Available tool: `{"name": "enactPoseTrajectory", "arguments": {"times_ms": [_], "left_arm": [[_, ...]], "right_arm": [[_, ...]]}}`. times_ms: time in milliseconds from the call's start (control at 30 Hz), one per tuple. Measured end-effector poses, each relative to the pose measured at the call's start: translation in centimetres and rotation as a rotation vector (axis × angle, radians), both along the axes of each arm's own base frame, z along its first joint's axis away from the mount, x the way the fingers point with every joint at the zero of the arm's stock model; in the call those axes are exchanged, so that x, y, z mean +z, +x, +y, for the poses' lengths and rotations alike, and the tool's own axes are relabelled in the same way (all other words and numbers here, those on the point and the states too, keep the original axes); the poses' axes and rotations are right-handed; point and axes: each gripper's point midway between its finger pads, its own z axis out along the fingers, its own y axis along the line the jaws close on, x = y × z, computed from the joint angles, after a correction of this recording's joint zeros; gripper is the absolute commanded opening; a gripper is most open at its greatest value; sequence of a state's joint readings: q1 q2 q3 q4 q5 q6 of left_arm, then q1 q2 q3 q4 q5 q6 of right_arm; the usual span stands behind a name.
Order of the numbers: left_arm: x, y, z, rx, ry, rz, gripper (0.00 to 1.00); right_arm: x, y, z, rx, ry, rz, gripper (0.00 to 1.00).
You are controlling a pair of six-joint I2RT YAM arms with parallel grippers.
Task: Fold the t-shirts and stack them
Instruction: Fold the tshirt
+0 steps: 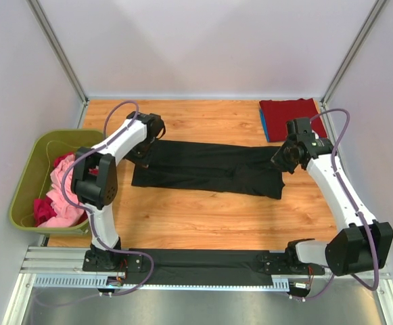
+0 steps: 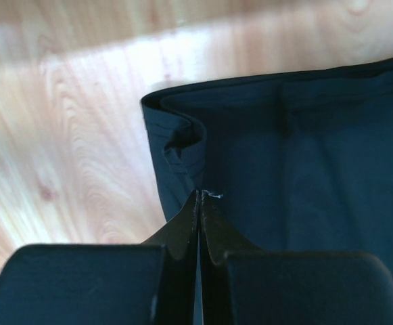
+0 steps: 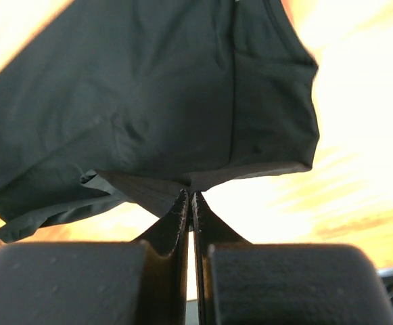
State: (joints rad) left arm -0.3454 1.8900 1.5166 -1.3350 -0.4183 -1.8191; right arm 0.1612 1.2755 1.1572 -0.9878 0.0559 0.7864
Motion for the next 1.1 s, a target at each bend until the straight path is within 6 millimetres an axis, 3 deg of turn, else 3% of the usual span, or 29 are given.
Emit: {"name": "enactPoseTrajectory", "arguments": {"times_ms": [200, 400, 833, 1100], "left_arm": [[0.0, 3.2, 0.0, -0.024, 0.022, -0.022, 0.0], [-1.3, 6.3, 0.4, -0.026, 0.038, -0.024, 0.0], [-2.3, 7.9, 0.7, -0.047, 0.05, -0.008, 0.0], [-3.7, 7.8, 1.1, -0.053, 0.06, 0.033, 0.0]], "right_arm": [[1.4, 3.1, -0.3, 0.037, -0.039, -0.062, 0.0], [0.0, 5.8, -0.2, 0.082, -0.074, -0.046, 0.0], [-3.0, 9.5, 0.3, 0.165, -0.104, 0.012, 0.0], [-3.4, 11.5, 0.5, 0.189, -0.112, 0.009, 0.0]]}}
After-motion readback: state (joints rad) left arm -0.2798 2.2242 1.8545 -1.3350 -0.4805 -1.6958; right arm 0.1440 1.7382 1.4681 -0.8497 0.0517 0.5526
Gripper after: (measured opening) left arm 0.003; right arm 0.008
